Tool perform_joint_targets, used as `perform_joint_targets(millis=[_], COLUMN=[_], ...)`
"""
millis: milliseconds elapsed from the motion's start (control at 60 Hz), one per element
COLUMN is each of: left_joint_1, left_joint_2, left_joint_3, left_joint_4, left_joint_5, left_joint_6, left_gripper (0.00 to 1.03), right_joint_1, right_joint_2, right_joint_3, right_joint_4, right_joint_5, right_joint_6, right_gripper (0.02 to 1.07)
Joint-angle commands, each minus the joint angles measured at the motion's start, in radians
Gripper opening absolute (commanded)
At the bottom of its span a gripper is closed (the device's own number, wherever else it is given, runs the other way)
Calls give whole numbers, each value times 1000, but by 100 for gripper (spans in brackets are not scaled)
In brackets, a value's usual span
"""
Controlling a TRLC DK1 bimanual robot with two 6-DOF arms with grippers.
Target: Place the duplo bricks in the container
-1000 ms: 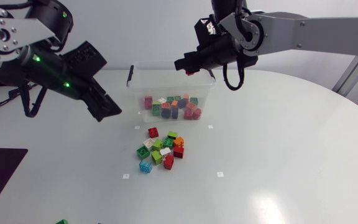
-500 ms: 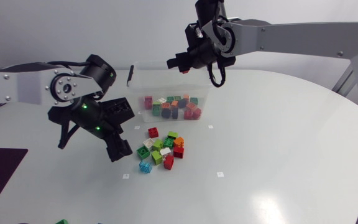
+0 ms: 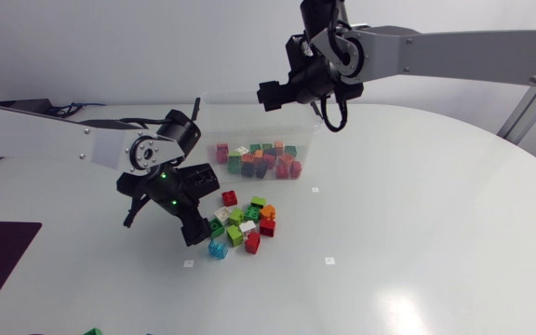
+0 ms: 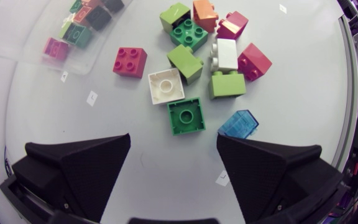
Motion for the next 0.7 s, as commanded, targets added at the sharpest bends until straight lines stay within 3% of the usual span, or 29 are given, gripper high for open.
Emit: perform_joint_targets(millis=[0, 550, 683], left_joint_1=[-15, -35, -37], left_joint_2=[32, 119, 145], left_joint_3=[30, 79, 85], left_joint_4=[5, 41, 41], left_joint_5=[-1, -18, -18], left_joint_6=[-20, -76, -85], left_gripper=[96, 91, 77], right_joint_1=[-5, 38, 84], right_joint_2=[-69, -385, -424], right_joint_3=[-63, -479, -571], right_joint_4=[2, 17, 12], right_joint_5=[2, -19, -35], right_joint_6=[20, -21, -58], right_gripper=[100, 100, 100])
